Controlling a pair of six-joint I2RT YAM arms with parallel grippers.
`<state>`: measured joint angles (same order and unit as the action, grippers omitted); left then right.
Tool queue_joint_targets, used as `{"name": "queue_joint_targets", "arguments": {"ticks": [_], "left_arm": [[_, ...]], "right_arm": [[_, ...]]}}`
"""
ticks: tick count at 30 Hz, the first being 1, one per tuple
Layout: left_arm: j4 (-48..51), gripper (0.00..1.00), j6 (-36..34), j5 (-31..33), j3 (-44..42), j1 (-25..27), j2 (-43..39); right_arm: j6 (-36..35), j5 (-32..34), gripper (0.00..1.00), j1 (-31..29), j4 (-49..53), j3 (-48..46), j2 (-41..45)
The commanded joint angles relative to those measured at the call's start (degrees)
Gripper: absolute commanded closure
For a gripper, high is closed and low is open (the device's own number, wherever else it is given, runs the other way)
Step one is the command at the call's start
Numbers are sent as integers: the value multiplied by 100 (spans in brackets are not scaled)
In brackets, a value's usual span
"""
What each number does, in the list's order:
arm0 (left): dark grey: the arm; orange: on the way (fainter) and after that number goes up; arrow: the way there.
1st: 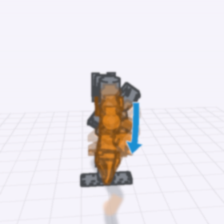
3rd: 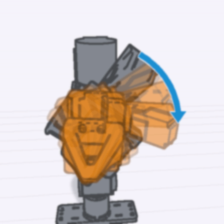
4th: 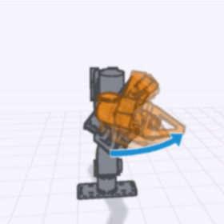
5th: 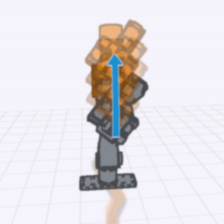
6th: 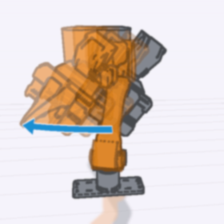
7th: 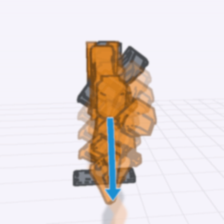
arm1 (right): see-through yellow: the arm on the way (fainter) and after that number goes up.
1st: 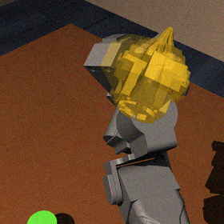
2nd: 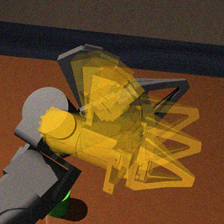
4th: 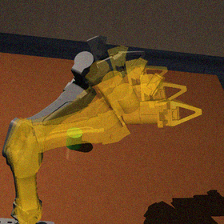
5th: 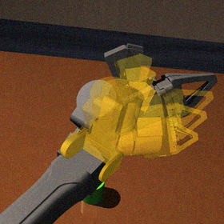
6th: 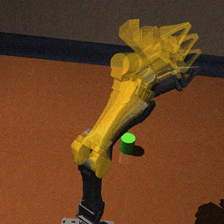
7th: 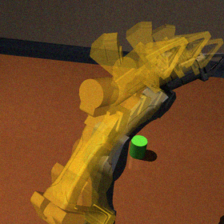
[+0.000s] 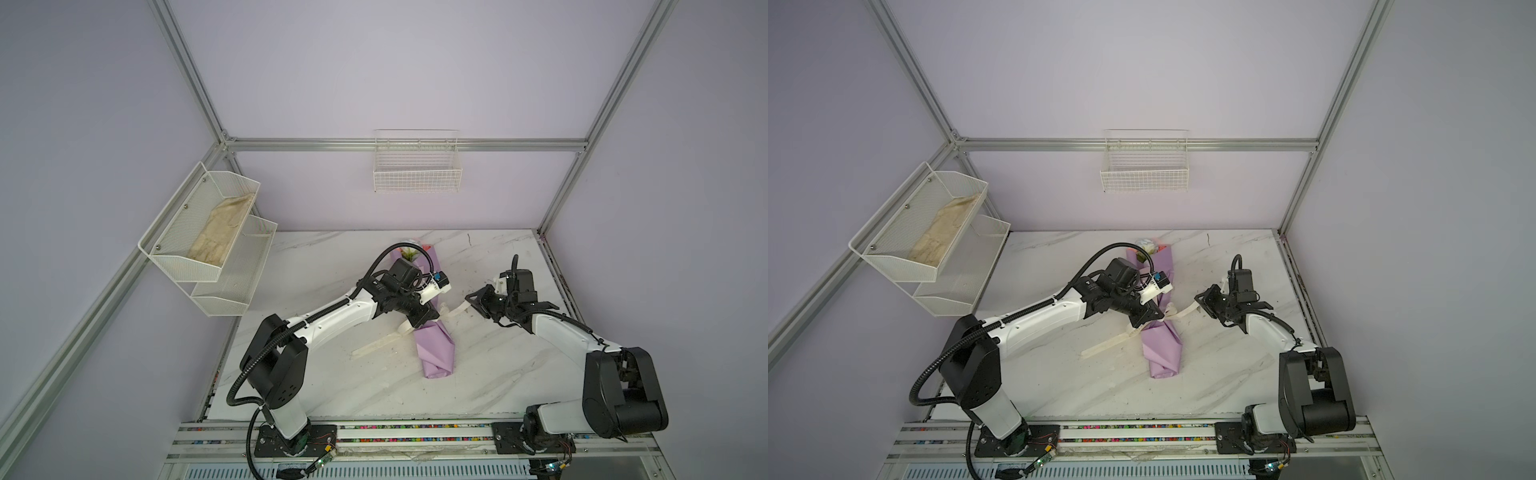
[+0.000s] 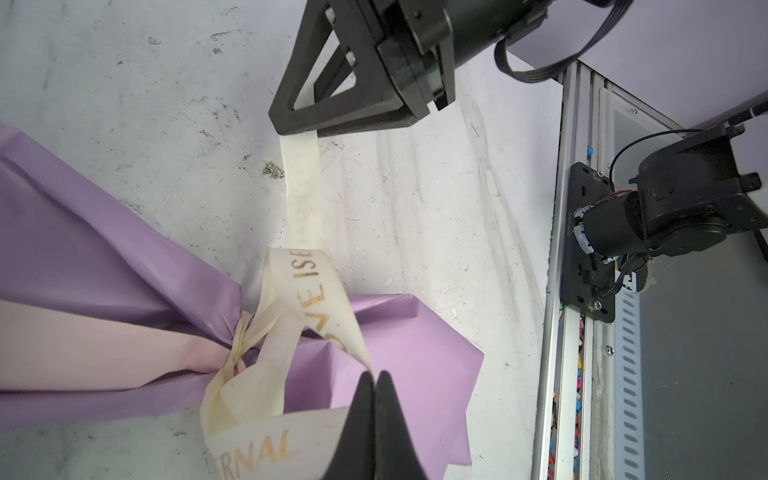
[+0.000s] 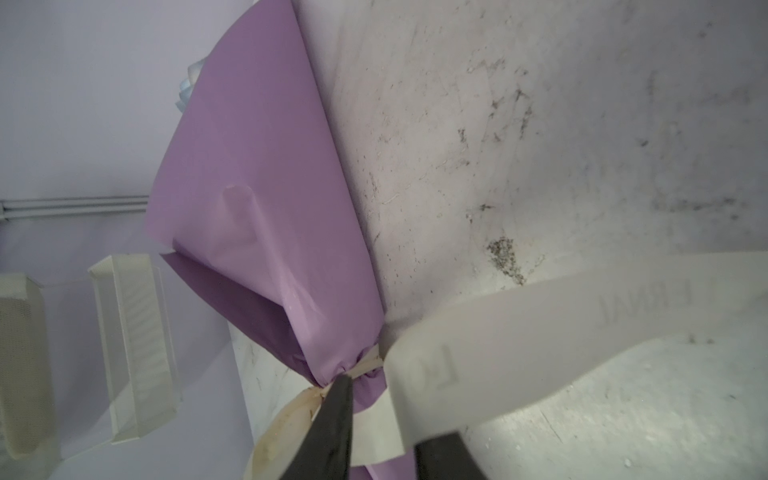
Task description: Tie the bouquet of fake flowers
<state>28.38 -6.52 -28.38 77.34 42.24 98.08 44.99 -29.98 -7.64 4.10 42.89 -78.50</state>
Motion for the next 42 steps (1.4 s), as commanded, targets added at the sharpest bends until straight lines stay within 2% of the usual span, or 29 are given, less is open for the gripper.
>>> {"name": "queue_joint_targets", "arguments": {"ticks": [1,5,12,17,21,24,27,30,34,37,39,42], "left_arm": [[-6,100,176,-177,-219,3,20],[97,100,141,-185,-210,4,62],[195,100,90,-168,-210,12,99],[242,100,68,-159,-195,12,106],[240,100,56,-123,-213,12,86],[247,100,24,-202,-215,14,111],[264,100,2,-203,-189,17,145],[302,100,-16,-185,-176,14,172],[343,100,-51,-178,-149,19,192],[346,100,-66,-184,-125,13,203],[352,100,-76,-219,-106,17,219],[353,100,-128,-282,-90,21,236]], "right_arm": [[78,-45,61,31,291,-124,492],[235,-118,53,27,469,-359,1015],[791,-33,48,29,1075,-541,1494],[811,-20,46,27,1390,-593,1661],[1186,-589,45,-32,908,-785,1994],[1670,-709,36,-281,371,-899,2123],[2254,-829,35,-763,-578,-997,1827],[2381,-736,34,-1143,-911,-784,1306],[2684,-604,34,-1347,-1435,-738,908],[2675,-519,34,-1374,-1438,-695,702],[2741,-568,37,-1384,-1645,-720,572],[2705,-584,45,-1398,-1759,-670,405]]}}
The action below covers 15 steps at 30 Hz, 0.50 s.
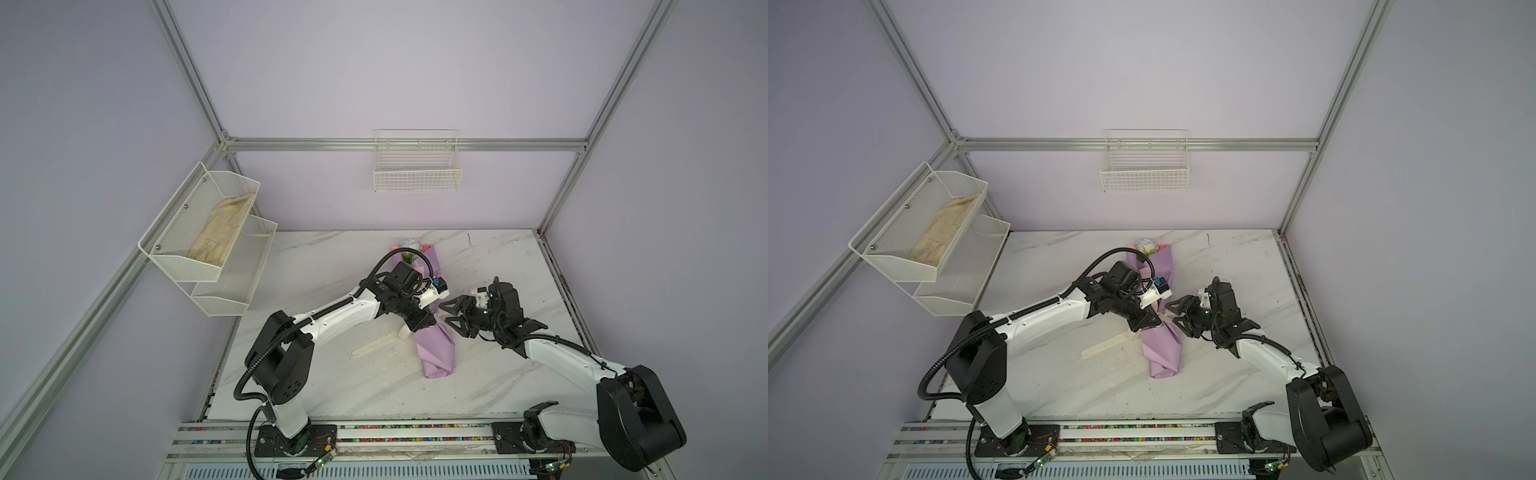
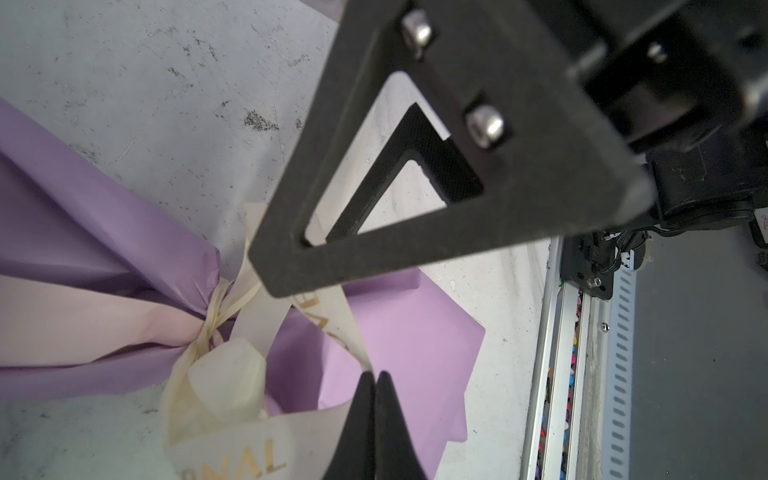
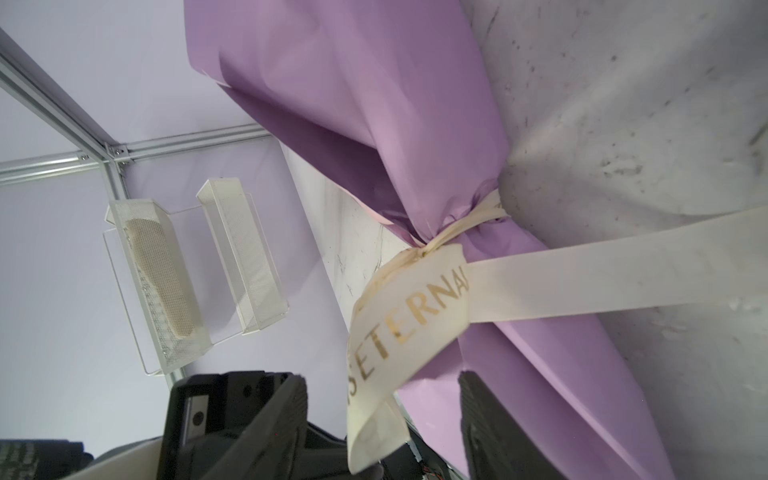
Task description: Tie the bouquet of fake flowers
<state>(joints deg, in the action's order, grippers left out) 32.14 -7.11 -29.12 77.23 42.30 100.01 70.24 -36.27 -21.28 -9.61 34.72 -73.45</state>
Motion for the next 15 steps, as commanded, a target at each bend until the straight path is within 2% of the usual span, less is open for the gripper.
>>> {"name": "queue_joint_targets", "arguments": {"ticks": [1,4,9,13,15], "left_arm": [[-11,100,-78,-208,-68,13,52],[45,100,-128,-233,-17,15,70],[117,100,-189,-167,59,14,65],[137,100,-233,-122,73,6,6],[143,98,-241,-101,82,7,-13]], "right_arm": [[144,28,49,-35,-364,179,-141],[80,-31,59,-38,-377,165,-273],[26,-14,85,-34,-399,73,-283],[-23,7,98,-37,-416,-15,-222],[-69,-12,100,-36,-391,-25,-209]]}}
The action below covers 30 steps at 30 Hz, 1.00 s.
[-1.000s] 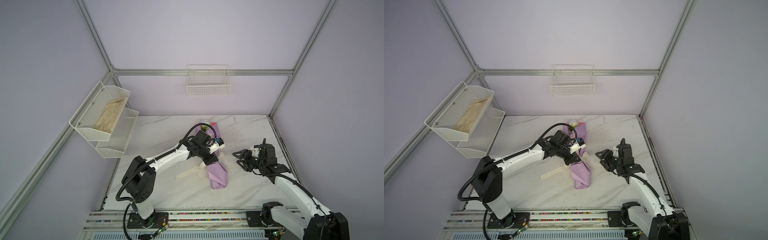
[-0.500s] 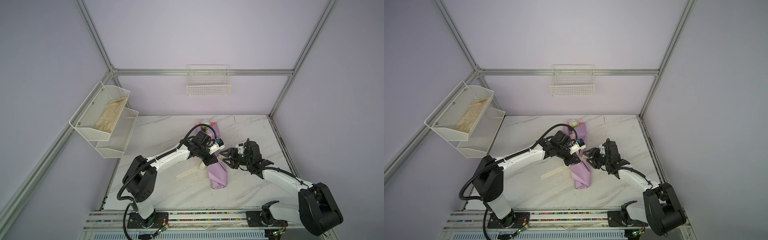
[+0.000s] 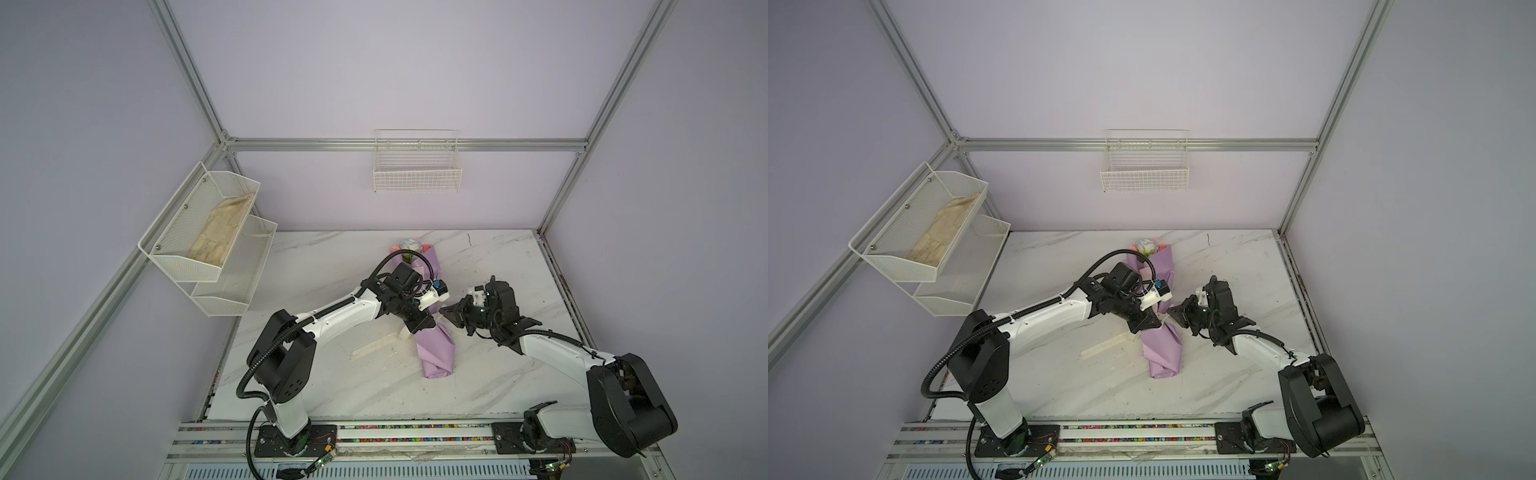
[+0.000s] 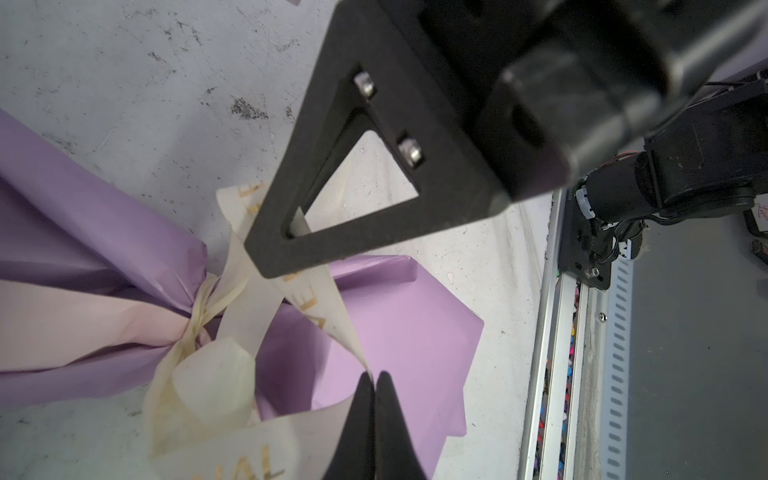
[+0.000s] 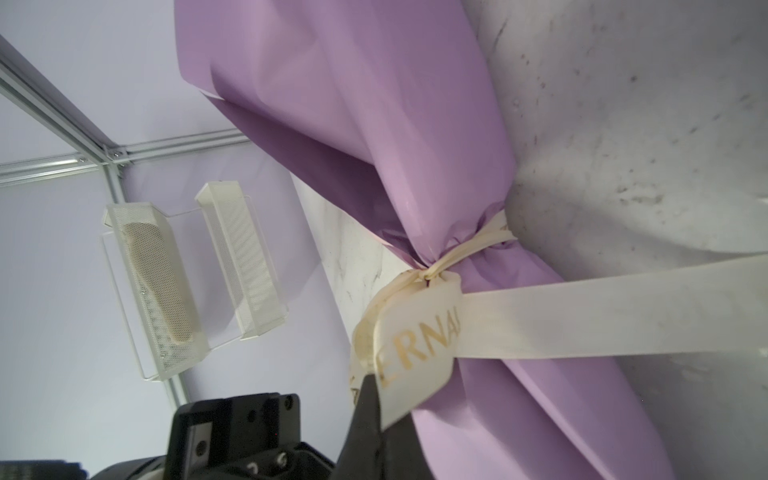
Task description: Tie the bouquet of fake flowers
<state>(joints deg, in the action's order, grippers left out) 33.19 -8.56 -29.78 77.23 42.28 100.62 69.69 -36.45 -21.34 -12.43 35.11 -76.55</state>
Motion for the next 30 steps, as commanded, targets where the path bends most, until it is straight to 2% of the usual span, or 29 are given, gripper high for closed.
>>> {"name": "queue_joint_targets", "arguments": {"ticks": [1,3,6,9,12,17,24,30], "left_arm": [[38,95,-94,-36,80,4,-83],[39,91,-85,-45,98,-1,-123],[24,60,-27,-129,202,-64,-270],[-185,56,-8,-219,200,-221,-474],[-354,57,-72,-34,308,-343,-408],[321,67,-621,155,1297,-359,318],[1713,68,-1513,223,2629,-221,1354],[2070,69,-2012,737,2827,55,1605]], "right_arm": [[-43,12,100,-28,-58,-66,112],[-78,15,100,-30,-17,-90,138],[-95,-10,100,-28,-5,-193,214],[-208,-75,100,-28,52,-274,272],[-289,-167,100,-28,112,-312,270],[-521,-197,100,-36,375,-187,270],[-715,-208,100,-39,593,-134,274],[-668,-231,100,-37,505,-206,317]]}}
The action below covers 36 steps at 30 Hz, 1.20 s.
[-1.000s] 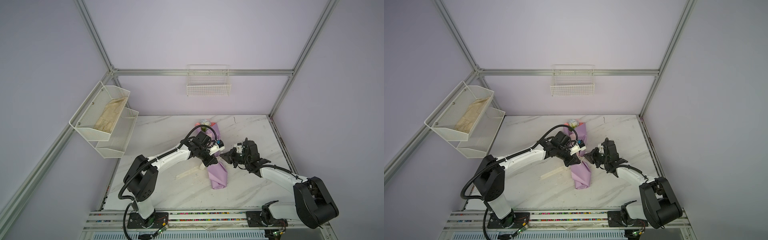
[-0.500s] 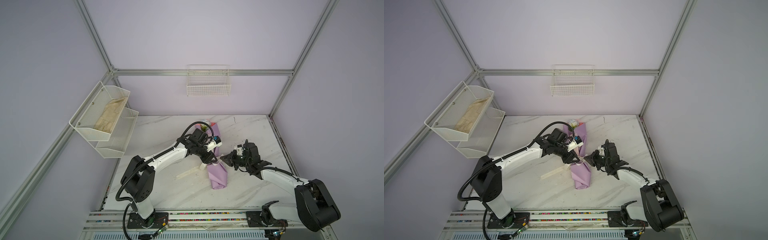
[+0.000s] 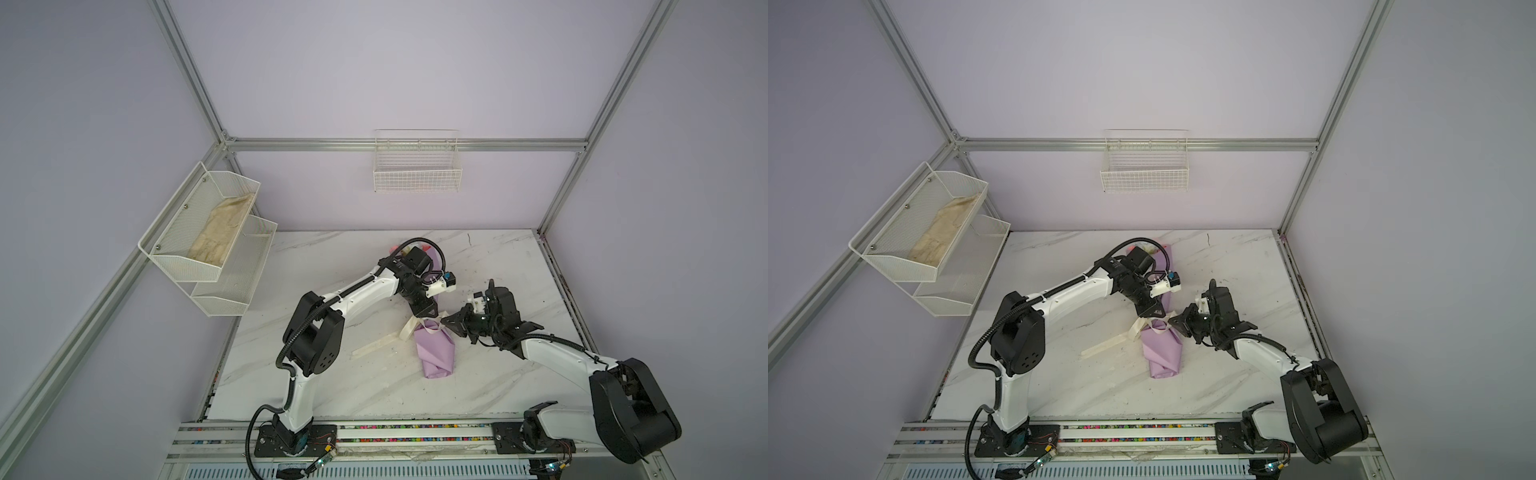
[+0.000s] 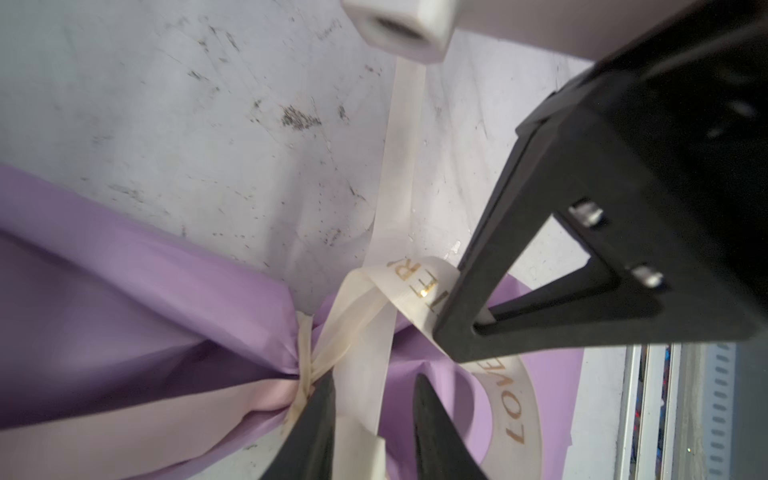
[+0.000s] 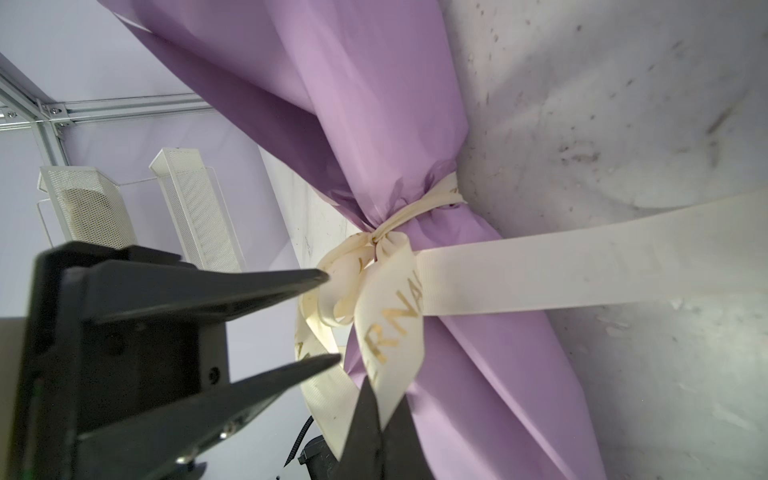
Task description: Tie the bouquet of fake flowers
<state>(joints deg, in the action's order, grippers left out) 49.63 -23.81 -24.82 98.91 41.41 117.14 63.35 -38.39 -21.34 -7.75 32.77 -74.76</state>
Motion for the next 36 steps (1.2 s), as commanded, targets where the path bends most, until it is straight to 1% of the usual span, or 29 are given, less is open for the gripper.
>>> {"name": "queue_joint_targets", "arguments": {"ticks": [1,4,9,13,16,19,22,26,32,36], "left_arm": [[463,69,-495,297,695,157,-14],[512,68,-568,464,726,176,35],[758,62,-848,802,824,277,174],[878,62,-876,1227,914,349,324],[1001,62,-975,1367,1021,385,437],[1118,69,-1071,1458,1138,419,520],[1119,81,-1079,1516,1182,429,486],[1077,89,-1068,1540,1176,425,338],[819,92,-954,1428,927,386,8],[796,92,-842,1495,837,366,-64]], "right_arm": [[-30,-37,100,-41,35,19,154],[-16,-43,100,-37,12,6,162],[-16,-54,100,-37,-8,32,141],[-9,-69,100,-37,-43,45,93],[-2,-46,100,-37,-67,12,75],[32,-46,100,-39,-104,-8,52],[44,-28,100,-39,-122,-17,58],[20,15,100,-41,-87,-23,23],[-44,95,100,-37,-25,-41,-82],[-56,113,100,-37,-4,-43,-113]]}}
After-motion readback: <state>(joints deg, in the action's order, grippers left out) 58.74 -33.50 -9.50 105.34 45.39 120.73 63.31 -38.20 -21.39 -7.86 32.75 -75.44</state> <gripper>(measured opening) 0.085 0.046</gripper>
